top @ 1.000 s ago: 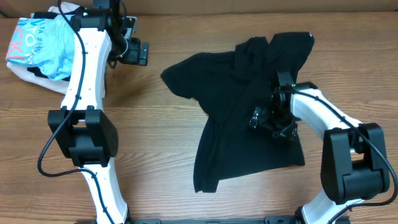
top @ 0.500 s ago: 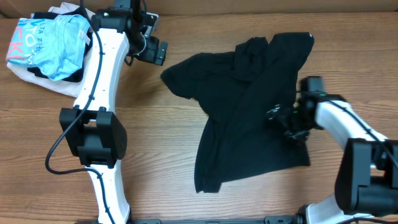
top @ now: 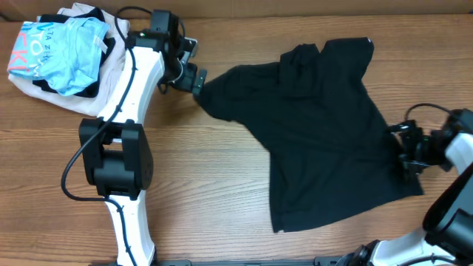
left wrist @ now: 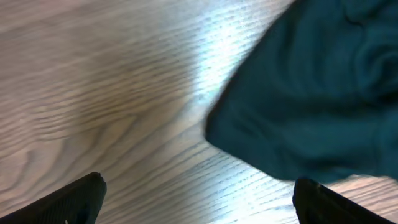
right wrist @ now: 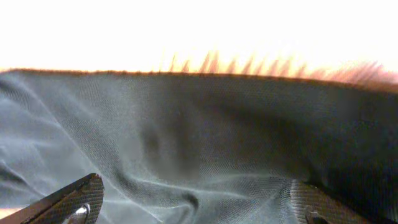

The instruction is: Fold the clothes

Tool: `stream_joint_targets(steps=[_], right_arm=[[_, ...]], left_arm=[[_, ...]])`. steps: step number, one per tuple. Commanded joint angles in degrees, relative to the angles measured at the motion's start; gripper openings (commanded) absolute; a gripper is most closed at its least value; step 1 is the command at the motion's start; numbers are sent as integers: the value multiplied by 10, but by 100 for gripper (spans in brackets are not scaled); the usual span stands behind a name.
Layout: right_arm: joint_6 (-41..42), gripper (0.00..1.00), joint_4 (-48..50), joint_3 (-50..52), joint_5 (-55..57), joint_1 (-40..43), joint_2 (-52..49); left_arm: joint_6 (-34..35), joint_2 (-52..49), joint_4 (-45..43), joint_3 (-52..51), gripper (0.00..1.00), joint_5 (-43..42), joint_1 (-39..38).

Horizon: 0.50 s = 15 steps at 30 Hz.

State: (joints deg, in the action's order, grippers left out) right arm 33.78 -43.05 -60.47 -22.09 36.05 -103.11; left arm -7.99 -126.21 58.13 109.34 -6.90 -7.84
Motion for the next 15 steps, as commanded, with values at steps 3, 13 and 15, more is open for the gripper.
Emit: stream_joint_targets(steps=[3,13,15], right_arm=[[-74,100,-57,-115,29,2,-11],[-133,96,-182,-258,25,-70,9],[-133,95,-186,-258,25,-90,17]], left_arm=[[-23,-1,-35,-41,100,-7,-17],[-23,-7,-64,-70,92,-2,-44],[-22,-17,-74,-70,90,-2,-45]])
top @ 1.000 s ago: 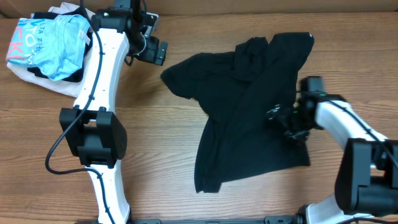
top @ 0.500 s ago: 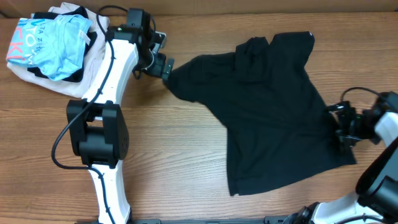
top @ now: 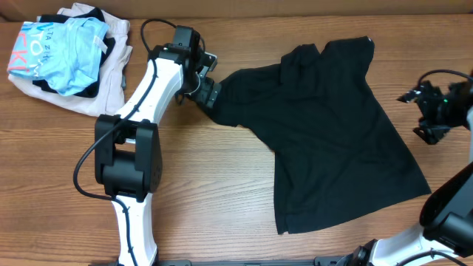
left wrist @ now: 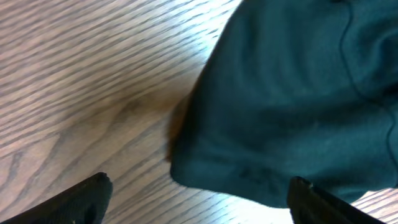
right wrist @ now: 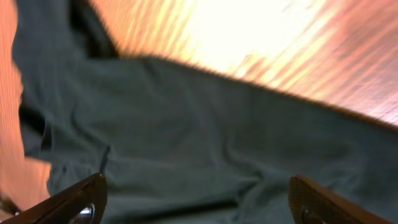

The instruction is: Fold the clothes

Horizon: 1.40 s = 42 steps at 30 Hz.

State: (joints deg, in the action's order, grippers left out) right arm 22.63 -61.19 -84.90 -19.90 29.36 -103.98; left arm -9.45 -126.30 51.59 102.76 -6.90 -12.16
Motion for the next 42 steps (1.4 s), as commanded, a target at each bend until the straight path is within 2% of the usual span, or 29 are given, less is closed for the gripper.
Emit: stream_joint_targets(steps=[1,8,13,16,18,19,23,26,31,36,42], right_arm=[[-21,95,-6,-14,3,-35,30],[-38,90,-12,-14,27,-109,57],[-38,89,-22,-14,27,-140,79],[-38,87,-43,-14,29,-159,82],[-38,86,-66,-13,42,-175,82],[-38,85,-82,-13,53,-187,82],[-38,84,-114,-9,67,-231,82],[-48,84,-138,4,75,-278,82],[-50,84,-147,67,74,-373,82],[-49,83,-111,166,72,-484,82],[3,82,-37,254,72,-645,82]], left_arm=[[-6,-21,-14,-4,90,-2,-1],[5,-73,-16,-4,88,-2,-1],[6,-77,0,-4,74,-3,-4],[7,-77,6,-4,42,-7,-4],[13,-77,14,-3,11,-6,-4],[14,-77,25,1,4,-6,-4],[17,-77,83,34,4,10,10],[48,-77,152,85,4,57,33],[68,-77,255,176,4,77,82],[72,-77,314,241,4,73,131],[73,-77,338,250,4,67,153]])
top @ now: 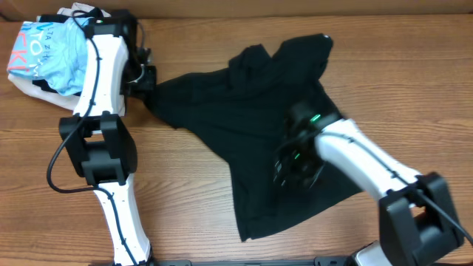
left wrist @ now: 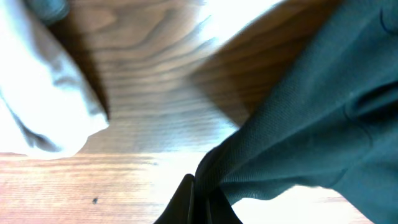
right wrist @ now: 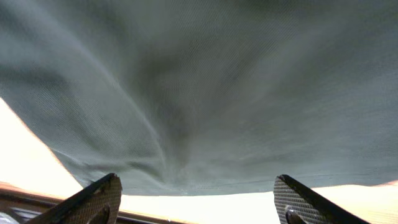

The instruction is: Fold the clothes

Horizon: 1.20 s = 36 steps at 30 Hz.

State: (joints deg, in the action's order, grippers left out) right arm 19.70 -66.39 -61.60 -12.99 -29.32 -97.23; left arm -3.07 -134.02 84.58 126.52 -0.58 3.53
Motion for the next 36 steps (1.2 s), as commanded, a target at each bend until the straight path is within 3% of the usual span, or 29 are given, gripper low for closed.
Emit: stream_joint_targets(steps=[1,6,13,21,24,31,36], right_arm=[[37,81,23,24,3,-82,14],[41,82,82,24,43,-223,12],[24,89,95,24,91,-325,-15],[15,90,93,24,89,-332,-16],[35,97,82,21,77,-330,-16],[63,89,68,-33,78,-325,-16],[106,87,123,-112,80,-291,-16]], left_arm=[[9,0,10,12,4,4,-4],[9,0,10,12,4,-1,-6],[9,0,10,12,9,-9,-6],[10,0,14,12,10,-10,-6],[9,0,22,12,11,-9,-6],[9,0,22,12,11,-10,-6],[10,0,21,12,11,-10,-6]])
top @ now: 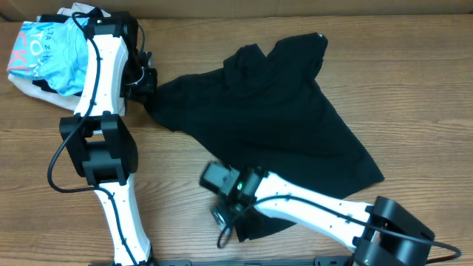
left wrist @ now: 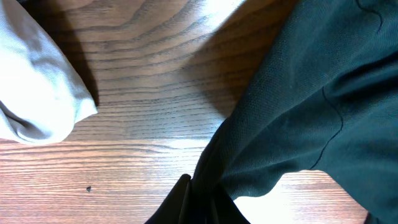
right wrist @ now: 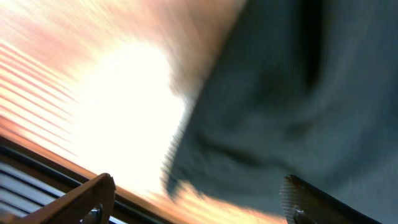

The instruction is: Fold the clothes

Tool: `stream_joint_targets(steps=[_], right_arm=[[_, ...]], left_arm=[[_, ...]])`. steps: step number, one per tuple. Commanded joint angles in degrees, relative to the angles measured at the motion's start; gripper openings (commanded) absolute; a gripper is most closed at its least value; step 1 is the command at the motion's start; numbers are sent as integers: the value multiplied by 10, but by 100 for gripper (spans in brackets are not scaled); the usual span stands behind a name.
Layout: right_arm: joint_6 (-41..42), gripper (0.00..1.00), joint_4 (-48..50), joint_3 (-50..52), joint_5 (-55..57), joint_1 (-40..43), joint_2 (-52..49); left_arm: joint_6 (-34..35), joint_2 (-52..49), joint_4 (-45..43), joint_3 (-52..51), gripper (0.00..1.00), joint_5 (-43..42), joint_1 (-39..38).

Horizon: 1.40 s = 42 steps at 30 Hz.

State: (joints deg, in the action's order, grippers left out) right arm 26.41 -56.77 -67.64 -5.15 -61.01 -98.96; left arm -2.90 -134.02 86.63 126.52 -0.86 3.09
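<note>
A black shirt (top: pixel 273 118) lies spread across the middle of the wooden table (top: pixel 192 170), its collar end toward the back. My left gripper (top: pixel 148 85) is shut on the shirt's left sleeve tip; in the left wrist view the dark cloth (left wrist: pixel 298 112) bunches into the closed left gripper (left wrist: pixel 202 205). My right gripper (top: pixel 225 210) is open over the shirt's front-left bottom corner; the right wrist view is blurred, with the shirt's corner (right wrist: pixel 286 118) between its spread fingertips (right wrist: pixel 93 196).
A pile of other clothes (top: pixel 63 52), light blue over white and beige, lies at the back left corner; its white cloth (left wrist: pixel 37 93) shows in the left wrist view. Both white arms stretch over the table's left and front.
My right gripper has moved from over the shirt's middle to its front-left bottom corner, still open. The left gripper keeps its hold on the sleeve and has barely moved.
My left gripper was open beside the left sleeve and the right one sat at the shirt's right edge. Then the right arm stood clear of the cloth. Later the left was shut on the sleeve, the shirt lying further left. Now the right hovers at the bottom corner.
</note>
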Motion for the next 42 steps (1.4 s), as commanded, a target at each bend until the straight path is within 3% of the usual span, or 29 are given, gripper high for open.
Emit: stream_joint_targets(steps=[1,4,13,16,22,26,35,42], right_arm=[[54,85,50,-57,2,35,2],[99,76,113,-57,28,76,-8],[117,73,97,-57,-33,147,-82],[78,73,64,-58,-80,191,-82],[-9,74,-49,-52,-88,270,-83],[-16,72,-73,-22,-51,302,-84],[-16,69,-14,67,-23,372,-84],[4,63,56,82,43,476,-85]], left_arm=[[8,0,0,12,11,-7,-2],[8,0,0,12,11,-7,-2],[8,0,-6,12,10,-7,-1],[8,0,-6,12,4,-7,-1],[10,0,-5,11,4,-6,-9],[19,0,-2,11,4,-5,-21],[19,0,-2,11,4,-2,-43],[19,0,5,11,4,-29,-56]])
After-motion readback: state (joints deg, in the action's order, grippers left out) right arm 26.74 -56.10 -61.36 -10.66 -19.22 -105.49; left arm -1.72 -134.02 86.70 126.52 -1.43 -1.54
